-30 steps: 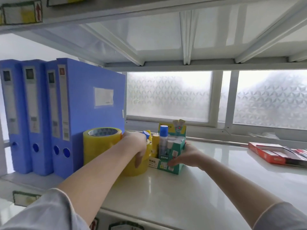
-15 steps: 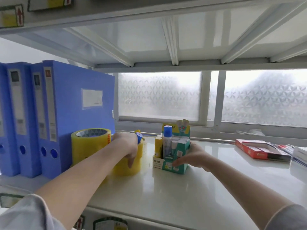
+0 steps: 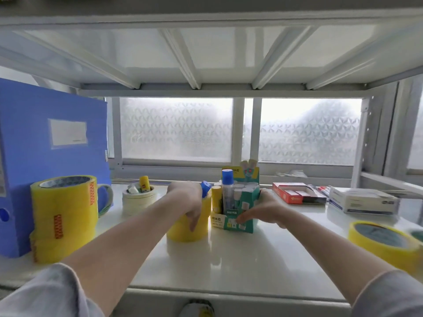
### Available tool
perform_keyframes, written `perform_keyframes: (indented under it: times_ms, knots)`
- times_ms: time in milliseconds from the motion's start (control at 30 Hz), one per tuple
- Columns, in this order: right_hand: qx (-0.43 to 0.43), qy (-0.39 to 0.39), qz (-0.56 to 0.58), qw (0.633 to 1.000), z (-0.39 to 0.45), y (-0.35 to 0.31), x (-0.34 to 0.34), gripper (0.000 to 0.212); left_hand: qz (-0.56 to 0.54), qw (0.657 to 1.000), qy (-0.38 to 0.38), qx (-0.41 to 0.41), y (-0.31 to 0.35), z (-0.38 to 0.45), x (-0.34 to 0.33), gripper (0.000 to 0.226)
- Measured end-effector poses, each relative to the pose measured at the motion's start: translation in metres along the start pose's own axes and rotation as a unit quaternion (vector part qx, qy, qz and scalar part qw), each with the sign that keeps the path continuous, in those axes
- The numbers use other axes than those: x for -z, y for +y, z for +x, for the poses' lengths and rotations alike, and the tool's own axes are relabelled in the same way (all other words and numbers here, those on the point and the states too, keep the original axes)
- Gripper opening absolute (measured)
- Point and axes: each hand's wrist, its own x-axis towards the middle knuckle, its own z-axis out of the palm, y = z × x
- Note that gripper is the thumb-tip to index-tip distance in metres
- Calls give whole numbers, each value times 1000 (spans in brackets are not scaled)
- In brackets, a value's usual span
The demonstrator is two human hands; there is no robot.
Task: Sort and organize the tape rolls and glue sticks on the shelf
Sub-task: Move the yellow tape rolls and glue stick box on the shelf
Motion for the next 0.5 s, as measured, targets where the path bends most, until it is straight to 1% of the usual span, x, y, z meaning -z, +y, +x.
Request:
perform_keyframes:
  times_ms: [67, 200, 233, 367, 500]
  knots:
    - [-5, 15, -10, 1000, -7, 5, 19, 61, -5, 1000, 0, -9, 15, -1, 4, 62]
    - [-9, 50, -14, 999, -26, 10, 67, 48, 3, 999, 14, -35, 53, -2, 14, 70]
    - [-8, 63, -16, 998, -29, 12, 80, 48, 6, 999, 17, -44, 64, -2, 17, 72]
    - [-32, 130, -34, 990, -44, 23, 138, 61, 4, 996, 27, -81, 107, -1, 32, 72]
    - [-67, 188, -73, 977, -64, 38, 194, 60, -7, 993, 34, -109, 148, 2, 44, 68]
